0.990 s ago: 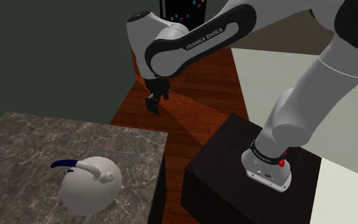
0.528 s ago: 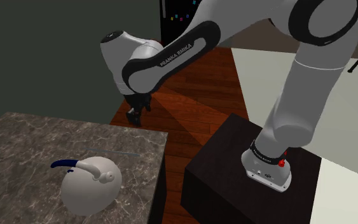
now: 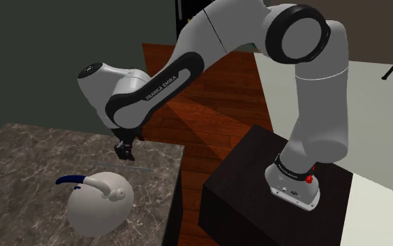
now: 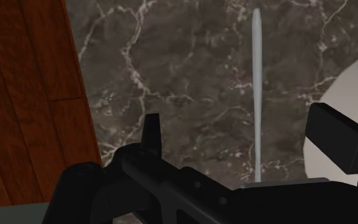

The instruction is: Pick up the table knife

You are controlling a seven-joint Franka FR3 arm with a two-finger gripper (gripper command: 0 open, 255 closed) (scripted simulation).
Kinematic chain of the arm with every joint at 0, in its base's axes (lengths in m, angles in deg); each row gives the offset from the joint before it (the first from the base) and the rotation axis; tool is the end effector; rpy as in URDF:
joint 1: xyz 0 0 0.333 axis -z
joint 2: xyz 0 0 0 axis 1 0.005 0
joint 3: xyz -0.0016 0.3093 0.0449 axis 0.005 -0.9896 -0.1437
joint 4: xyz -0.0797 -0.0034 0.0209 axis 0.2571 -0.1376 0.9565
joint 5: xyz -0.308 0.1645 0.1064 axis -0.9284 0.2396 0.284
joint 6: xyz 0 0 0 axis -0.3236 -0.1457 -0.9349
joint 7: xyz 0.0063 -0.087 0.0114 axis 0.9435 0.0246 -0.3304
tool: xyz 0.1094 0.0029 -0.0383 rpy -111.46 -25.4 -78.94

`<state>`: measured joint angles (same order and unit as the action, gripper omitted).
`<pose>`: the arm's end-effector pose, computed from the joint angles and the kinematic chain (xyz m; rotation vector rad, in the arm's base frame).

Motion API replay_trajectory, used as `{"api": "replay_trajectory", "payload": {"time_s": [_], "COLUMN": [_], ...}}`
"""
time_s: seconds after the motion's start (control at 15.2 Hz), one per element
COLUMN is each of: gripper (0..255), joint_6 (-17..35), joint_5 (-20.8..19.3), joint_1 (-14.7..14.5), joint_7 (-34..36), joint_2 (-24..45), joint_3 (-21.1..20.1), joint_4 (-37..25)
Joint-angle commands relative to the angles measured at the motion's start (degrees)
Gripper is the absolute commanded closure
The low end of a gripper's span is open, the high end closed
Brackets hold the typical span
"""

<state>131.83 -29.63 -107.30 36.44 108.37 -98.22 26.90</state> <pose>0.4879 0.3725 0.3153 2.9607 0.7515 -0.1813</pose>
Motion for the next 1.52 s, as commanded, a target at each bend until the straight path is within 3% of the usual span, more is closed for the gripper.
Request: {"api": "replay_trajectory", "payload": {"time_s": [0.0, 0.2, 0.79, 0.86, 1.19, 1.45], "gripper": [0, 0, 0, 255, 255, 255], "joint_6": [-0.8, -2.1, 1.9, 1.8, 0.4, 1.9], "joint_5": [-1.1, -2.6, -3.9, -3.7, -4.0, -3.9], "joint_1": [-1.8, -4.5, -5.0, -5.3, -5.4, -5.0], "joint_7": [0.3, 0.4, 1.1, 1.6, 0.7, 1.1], "joint_2": [3.8, 9.8, 13.0, 12.5, 14.3, 13.0], "joint_3": [0.0, 0.2, 1.1, 0.9, 1.3, 1.1], "joint_4": [-4.3, -11.1, -10.2, -9.8, -13.1, -10.2]}}
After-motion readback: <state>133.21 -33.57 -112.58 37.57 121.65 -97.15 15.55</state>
